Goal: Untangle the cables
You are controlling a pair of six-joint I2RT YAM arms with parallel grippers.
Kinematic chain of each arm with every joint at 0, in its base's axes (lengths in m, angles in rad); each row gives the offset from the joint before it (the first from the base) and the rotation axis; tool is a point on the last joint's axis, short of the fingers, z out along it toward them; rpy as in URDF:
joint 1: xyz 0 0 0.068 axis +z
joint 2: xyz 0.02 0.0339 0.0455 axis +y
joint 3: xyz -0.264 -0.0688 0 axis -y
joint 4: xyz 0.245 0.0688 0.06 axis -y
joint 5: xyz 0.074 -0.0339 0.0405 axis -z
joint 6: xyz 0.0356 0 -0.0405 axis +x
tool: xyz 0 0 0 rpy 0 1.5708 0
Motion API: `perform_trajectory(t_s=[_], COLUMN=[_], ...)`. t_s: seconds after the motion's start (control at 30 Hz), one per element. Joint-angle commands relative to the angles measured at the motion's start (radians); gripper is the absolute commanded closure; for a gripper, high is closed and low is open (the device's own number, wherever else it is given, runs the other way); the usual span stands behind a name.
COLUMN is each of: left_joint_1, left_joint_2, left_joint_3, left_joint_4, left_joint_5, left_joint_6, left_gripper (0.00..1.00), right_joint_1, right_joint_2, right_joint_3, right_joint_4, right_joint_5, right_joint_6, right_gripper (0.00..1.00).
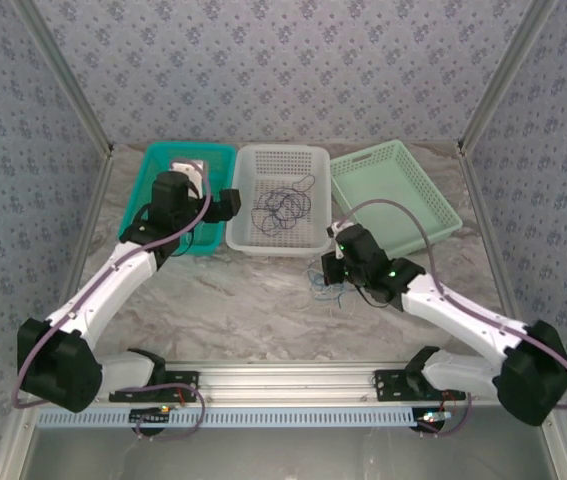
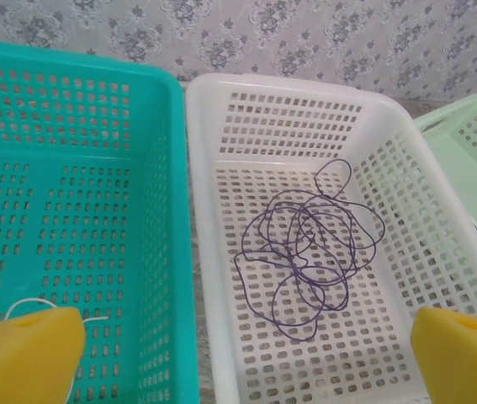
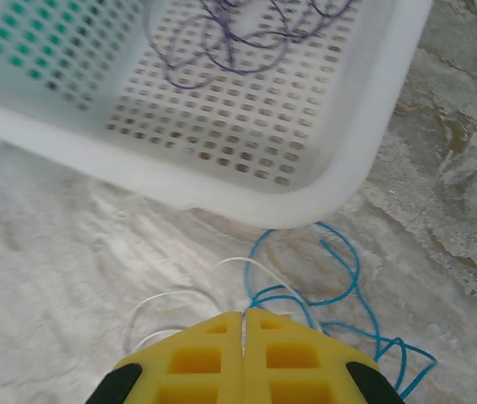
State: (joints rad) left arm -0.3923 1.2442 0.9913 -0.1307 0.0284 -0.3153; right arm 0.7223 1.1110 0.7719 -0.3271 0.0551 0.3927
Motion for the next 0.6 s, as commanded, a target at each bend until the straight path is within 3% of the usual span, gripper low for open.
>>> perform_trajectory(t_s=[0.0, 0.3, 0.43, 0.57], left_joint_1=[-0.038, -0.191, -0.264, -0.312], left_joint_2=[0.0, 0.042, 0.082, 0.117], left_joint_3=[-0.002, -0.01, -0.059, -0.102], left_joint_4=[0.074, 0.234, 0.436, 0.57], left_joint_5=[0.013, 0.18, 0.331, 0.37], left_joint_6=[0.028, 0.11, 0.063, 0.007], left_gripper=[0.01, 0.01, 0.01, 0.01], right_joint_1=[-0.003, -0.035, -0.044, -0.063], right_joint_2=[-0.052, -0.157, -0.174, -0.196], right_joint_3=[0.095, 0.255, 0.26, 0.199], right_joint_4=[-0.148, -0.232, -0.194, -0.096], right_joint_5=[-0.132, -0.177, -0.175, -0.189], right_joint_6=[-0.028, -0.043, -0.026, 0.041], right_gripper=[1.0, 1.0, 1.0, 1.0])
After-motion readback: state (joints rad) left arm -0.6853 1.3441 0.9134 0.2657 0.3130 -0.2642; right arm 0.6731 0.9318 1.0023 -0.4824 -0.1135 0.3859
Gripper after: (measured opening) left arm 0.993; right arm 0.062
